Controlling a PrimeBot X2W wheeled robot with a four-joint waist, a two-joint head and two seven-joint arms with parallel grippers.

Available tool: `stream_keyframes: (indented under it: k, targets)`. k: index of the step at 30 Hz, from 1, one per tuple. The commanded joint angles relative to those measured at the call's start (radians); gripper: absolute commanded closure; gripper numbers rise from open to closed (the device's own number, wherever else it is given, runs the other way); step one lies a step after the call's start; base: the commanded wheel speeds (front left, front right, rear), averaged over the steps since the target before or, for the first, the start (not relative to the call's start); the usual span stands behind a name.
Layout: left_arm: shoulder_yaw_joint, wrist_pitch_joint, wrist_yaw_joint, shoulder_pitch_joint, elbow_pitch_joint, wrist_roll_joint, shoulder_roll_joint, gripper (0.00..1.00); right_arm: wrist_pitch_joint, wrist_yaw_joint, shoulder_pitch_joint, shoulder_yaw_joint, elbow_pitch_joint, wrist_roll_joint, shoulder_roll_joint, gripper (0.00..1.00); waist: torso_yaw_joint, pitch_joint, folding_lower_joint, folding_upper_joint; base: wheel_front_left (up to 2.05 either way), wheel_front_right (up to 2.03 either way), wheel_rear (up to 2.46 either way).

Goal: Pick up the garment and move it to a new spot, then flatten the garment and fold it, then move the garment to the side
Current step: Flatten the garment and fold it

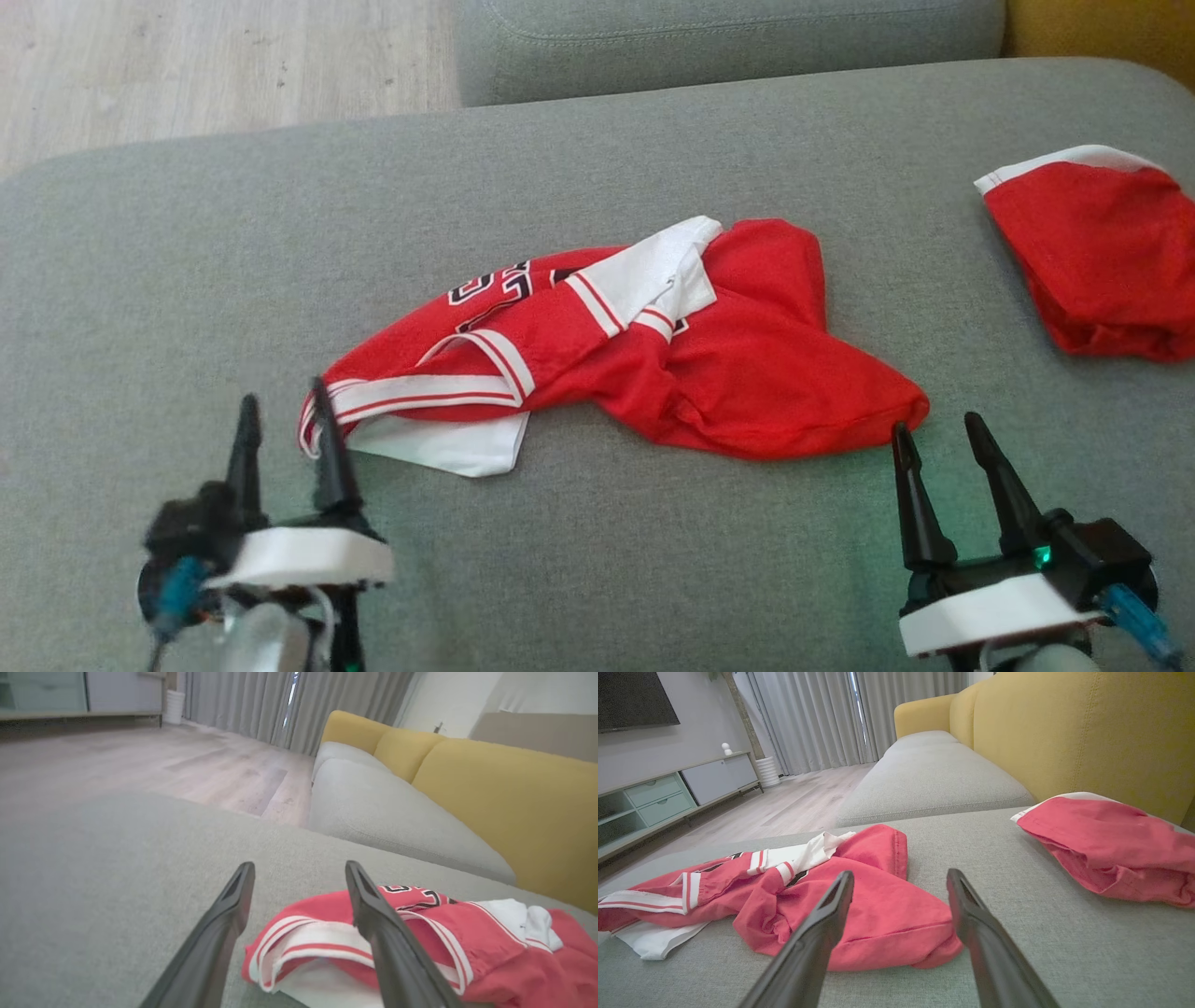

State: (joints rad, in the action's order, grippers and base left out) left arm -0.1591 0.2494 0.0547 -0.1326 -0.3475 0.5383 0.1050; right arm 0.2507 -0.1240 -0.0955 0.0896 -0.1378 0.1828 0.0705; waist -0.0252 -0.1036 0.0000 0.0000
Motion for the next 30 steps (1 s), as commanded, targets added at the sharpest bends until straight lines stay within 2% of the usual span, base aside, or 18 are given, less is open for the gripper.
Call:
stream_keyframes:
  k: [1, 3, 6, 7, 11, 13, 18, 28, 30]
  targets:
    - [0.017, 0.012, 0.013, 0.003, 0.072, -0.116, -0.005, 0.0, 0.011, -0.007, 0.024, 0.026, 0.029, -0.007, 0.014, 0.0, 0.002, 0.0, 0.0, 0.0, 0.0, 0.0, 0.0]
    - [-0.027, 0.012, 0.005, 0.025, 0.095, -0.214, -0.011, 0.0, 0.011, -0.007, 0.024, 0.028, 0.028, -0.007, 0.015, 0.0, 0.002, -0.002, 0.0, 0.0, 0.0, 0.0, 0.0]
    - [-0.128, 0.012, -0.035, 0.04, 0.086, -0.334, -0.014, 0.0, 0.011, -0.007, 0.024, 0.03, 0.028, -0.006, 0.016, 0.0, 0.003, -0.005, 0.0, 0.0, 0.0, 0.0, 0.0]
    - [-0.128, 0.012, -0.035, 0.04, 0.086, -0.334, -0.014, 0.0, 0.011, -0.007, 0.024, 0.03, 0.028, -0.006, 0.016, 0.0, 0.003, -0.005, 0.0, 0.0, 0.0, 0.0, 0.0]
    - [-0.242, 0.012, -0.092, 0.015, -0.036, -0.417, -0.018, 0.0, 0.011, -0.007, 0.028, 0.038, 0.026, -0.006, 0.02, 0.0, -0.003, -0.009, 0.0, 0.0, 0.0, 0.0, 0.0]
    - [-0.254, 0.012, -0.1, -0.014, -0.119, -0.413, -0.026, 0.0, 0.011, -0.007, 0.031, 0.043, 0.025, -0.005, 0.022, 0.0, -0.009, -0.012, 0.0, 0.0, 0.0, 0.0, 0.0]
    - [-0.267, 0.012, -0.085, -0.104, -0.285, -0.429, -0.034, 0.0, 0.011, -0.007, 0.041, 0.052, 0.024, -0.001, 0.033, 0.0, -0.026, -0.023, 0.0, 0.0, 0.0, 0.0, 0.0]
    - [-0.262, 0.012, -0.098, -0.161, -0.407, -0.403, -0.042, 0.0, 0.011, -0.007, 0.032, 0.044, 0.028, -0.002, 0.043, 0.0, -0.037, -0.03, 0.0, 0.0, 0.0, 0.0, 0.0]
    - [-0.261, 0.012, -0.099, -0.168, -0.42, -0.399, -0.044, 0.05, 0.011, -0.007, 0.034, 0.045, 0.029, -0.002, 0.044, 0.0, -0.036, -0.032, 0.0, 0.0, 0.0, 0.0, 0.0]
